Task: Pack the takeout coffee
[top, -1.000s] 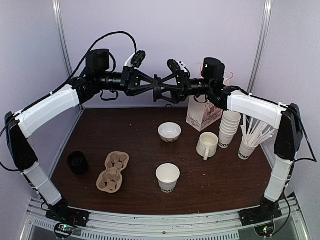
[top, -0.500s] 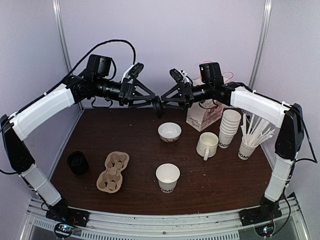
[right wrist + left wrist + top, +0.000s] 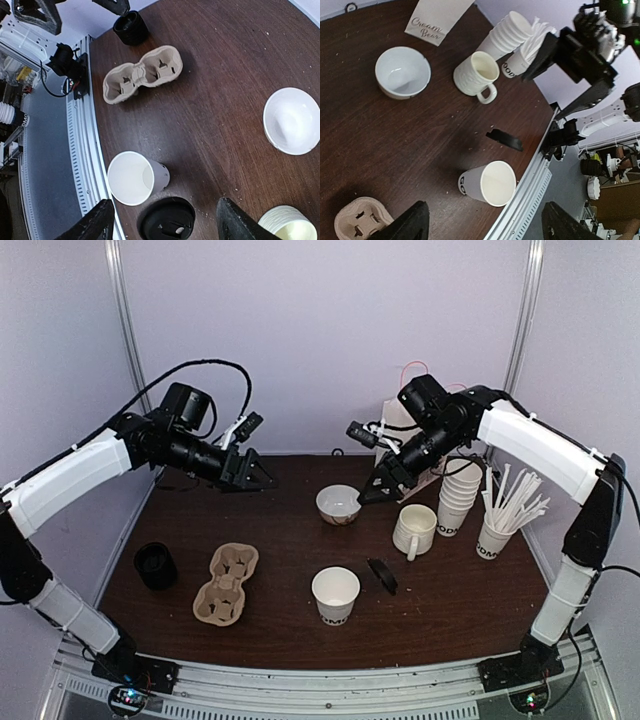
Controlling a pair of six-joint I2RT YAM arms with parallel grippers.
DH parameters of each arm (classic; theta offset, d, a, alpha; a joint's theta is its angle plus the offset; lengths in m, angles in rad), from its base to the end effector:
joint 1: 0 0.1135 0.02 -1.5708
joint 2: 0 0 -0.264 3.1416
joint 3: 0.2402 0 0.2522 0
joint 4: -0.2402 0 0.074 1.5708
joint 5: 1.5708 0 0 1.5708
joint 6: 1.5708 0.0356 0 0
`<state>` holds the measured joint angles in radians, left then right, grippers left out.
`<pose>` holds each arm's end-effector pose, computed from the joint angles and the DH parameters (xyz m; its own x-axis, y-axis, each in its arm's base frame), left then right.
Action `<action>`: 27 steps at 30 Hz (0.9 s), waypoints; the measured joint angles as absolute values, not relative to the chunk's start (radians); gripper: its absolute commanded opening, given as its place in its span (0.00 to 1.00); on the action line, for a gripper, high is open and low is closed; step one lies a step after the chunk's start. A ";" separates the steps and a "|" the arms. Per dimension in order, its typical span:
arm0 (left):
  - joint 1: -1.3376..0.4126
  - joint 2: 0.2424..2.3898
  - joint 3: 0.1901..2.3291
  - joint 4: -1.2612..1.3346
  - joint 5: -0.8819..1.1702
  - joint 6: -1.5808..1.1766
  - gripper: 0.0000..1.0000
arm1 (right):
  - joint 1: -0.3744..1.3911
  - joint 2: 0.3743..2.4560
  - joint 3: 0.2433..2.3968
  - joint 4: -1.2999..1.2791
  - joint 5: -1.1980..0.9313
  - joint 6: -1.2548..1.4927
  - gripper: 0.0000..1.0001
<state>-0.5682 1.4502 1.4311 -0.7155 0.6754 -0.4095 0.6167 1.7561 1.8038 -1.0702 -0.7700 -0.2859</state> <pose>0.2492 -0.1855 0.3627 -0.8412 0.1684 -0.5139 0.5191 0.5180 -0.6799 0.2813 0.2298 0.3596 -0.4674 -0.5795 -0.6676 -0.8787 0.2214 0.4230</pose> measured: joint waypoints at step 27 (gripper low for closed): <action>-0.578 1.561 1.417 -0.640 0.424 -0.326 0.74 | 0.639 1.285 0.949 -1.124 -0.221 -0.857 0.50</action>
